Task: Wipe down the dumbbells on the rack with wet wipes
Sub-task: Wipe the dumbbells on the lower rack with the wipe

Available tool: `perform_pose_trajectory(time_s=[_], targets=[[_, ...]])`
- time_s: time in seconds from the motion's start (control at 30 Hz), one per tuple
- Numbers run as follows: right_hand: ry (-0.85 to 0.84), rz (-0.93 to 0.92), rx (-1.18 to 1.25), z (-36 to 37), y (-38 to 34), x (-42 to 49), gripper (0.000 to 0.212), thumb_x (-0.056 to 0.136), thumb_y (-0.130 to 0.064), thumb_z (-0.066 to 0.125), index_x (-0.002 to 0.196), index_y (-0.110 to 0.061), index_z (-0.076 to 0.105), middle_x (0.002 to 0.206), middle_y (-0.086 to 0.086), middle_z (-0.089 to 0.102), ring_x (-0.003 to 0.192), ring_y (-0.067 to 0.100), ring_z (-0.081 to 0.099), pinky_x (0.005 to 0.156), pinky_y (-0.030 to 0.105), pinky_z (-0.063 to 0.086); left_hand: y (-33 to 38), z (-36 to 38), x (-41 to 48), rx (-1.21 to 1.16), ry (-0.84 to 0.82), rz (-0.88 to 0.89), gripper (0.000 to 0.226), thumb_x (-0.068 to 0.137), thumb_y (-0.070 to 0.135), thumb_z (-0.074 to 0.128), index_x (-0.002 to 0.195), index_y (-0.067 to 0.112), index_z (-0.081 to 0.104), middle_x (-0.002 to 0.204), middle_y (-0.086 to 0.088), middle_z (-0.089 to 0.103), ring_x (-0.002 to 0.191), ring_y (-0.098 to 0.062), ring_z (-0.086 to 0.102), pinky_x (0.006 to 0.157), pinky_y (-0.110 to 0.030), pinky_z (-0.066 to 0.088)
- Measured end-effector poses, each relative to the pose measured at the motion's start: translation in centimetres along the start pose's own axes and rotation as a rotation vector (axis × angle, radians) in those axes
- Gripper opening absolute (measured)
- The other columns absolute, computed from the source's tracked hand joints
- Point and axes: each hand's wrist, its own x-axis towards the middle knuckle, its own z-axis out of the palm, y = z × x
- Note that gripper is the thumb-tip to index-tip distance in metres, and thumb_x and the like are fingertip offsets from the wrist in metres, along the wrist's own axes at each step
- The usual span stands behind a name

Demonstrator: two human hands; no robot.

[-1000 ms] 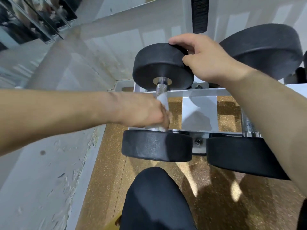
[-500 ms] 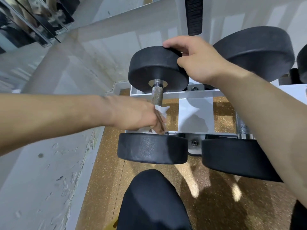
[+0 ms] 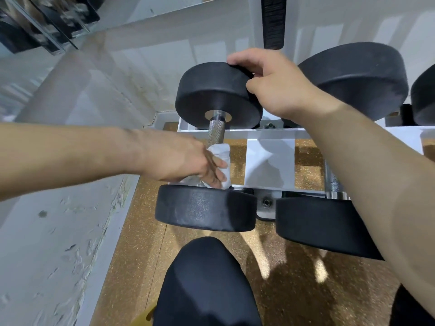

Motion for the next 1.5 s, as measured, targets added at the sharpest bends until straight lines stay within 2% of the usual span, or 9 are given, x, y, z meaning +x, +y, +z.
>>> perform_pose_trajectory(time_s=[0.1,0.33,0.6,0.83,1.0,1.23,1.37,1.43,1.5], targets=[[-0.001,-0.010,-0.016,0.0,0.1,0.0,0.064,0.085,0.009,0.039,0.133,-0.027,0.062,0.131,-0.014,0.064,0.126,0.005,0.056,0.112,0.034,0.044,0.8,-2.9,1.1,0.119,-0.190,-0.103,0.061,0.094,0.002,0.055,0.142,0.039,0.056,0.152,0.022,0.048,0.146,-0.001,0.035,0.113,-0.029,0.042],[0.015,-0.013,-0.005,0.2,0.2,0.1,0.065,0.084,0.012,0.038,0.132,-0.024,0.063,0.131,-0.013,0.064,0.126,0.003,0.056,0.112,0.033,0.044,1.5,-6.1,6.2,0.482,-0.376,-0.286,0.021,0.104,0.021,0.040,0.105,0.027,0.059,0.118,-0.002,0.067,0.120,-0.030,0.058,0.093,-0.045,0.054],[-0.004,-0.018,0.007,0.0,0.1,0.1,0.066,0.082,0.013,0.037,0.131,-0.023,0.062,0.127,-0.014,0.065,0.125,0.003,0.057,0.112,0.033,0.044,3.0,-4.3,3.7,0.298,-0.421,-0.160,0.046,0.098,0.012,0.047,0.136,0.036,0.057,0.135,0.006,0.062,0.136,-0.019,0.051,0.105,-0.038,0.047],[-0.004,-0.016,0.010,0.0,0.1,0.0,0.064,0.085,0.011,0.039,0.128,-0.029,0.063,0.124,-0.019,0.065,0.123,0.002,0.057,0.110,0.034,0.046,0.2,-0.6,-1.3,0.408,0.147,-0.038,0.058,0.096,0.001,0.033,0.149,0.016,0.051,0.155,-0.001,0.049,0.147,-0.024,0.039,0.120,-0.043,0.035],[0.006,-0.020,0.017,0.2,0.0,0.1,0.063,0.085,0.011,0.040,0.127,-0.029,0.063,0.124,-0.019,0.065,0.123,0.000,0.057,0.110,0.032,0.046,-0.6,0.3,-1.2,0.262,0.236,-0.187,0.073,0.090,-0.013,0.044,0.156,0.017,0.039,0.163,-0.002,0.034,0.152,-0.024,0.027,0.122,-0.046,0.032],[0.024,-0.010,0.018,0.2,0.0,0.4,0.061,0.083,0.011,0.040,0.122,-0.029,0.064,0.124,-0.017,0.066,0.121,-0.002,0.057,0.111,0.031,0.044,0.5,1.9,-2.0,0.360,0.263,0.042,0.072,0.091,-0.016,0.050,0.154,0.016,0.043,0.162,0.000,0.037,0.151,-0.027,0.031,0.117,-0.051,0.039],[0.017,-0.008,-0.003,0.2,0.1,0.3,0.062,0.084,0.011,0.039,0.126,-0.027,0.063,0.127,-0.015,0.066,0.124,-0.002,0.056,0.114,0.029,0.041,-1.6,0.9,-2.3,0.200,0.395,-0.312,0.096,0.080,-0.019,0.053,0.158,0.031,0.029,0.156,0.001,0.046,0.107,-0.036,0.070,0.082,-0.053,0.061],[0.010,0.000,-0.005,0.2,0.2,0.3,0.063,0.085,0.010,0.039,0.128,-0.029,0.063,0.130,-0.015,0.064,0.126,-0.002,0.054,0.115,0.029,0.040,-0.7,2.4,-2.7,0.070,0.438,-0.515,0.079,0.092,-0.003,0.057,0.153,0.039,0.032,0.124,-0.009,0.072,0.064,-0.028,0.066,0.061,-0.043,0.059],[0.008,0.004,-0.011,0.2,0.2,0.3,0.063,0.086,0.010,0.040,0.126,-0.033,0.062,0.131,-0.017,0.063,0.127,-0.001,0.053,0.115,0.029,0.040,1.7,4.3,-2.7,-0.327,0.514,-0.659,0.044,0.102,0.016,0.055,0.140,0.039,0.057,0.085,-0.002,0.074,0.057,-0.009,0.059,0.064,-0.034,0.057]])
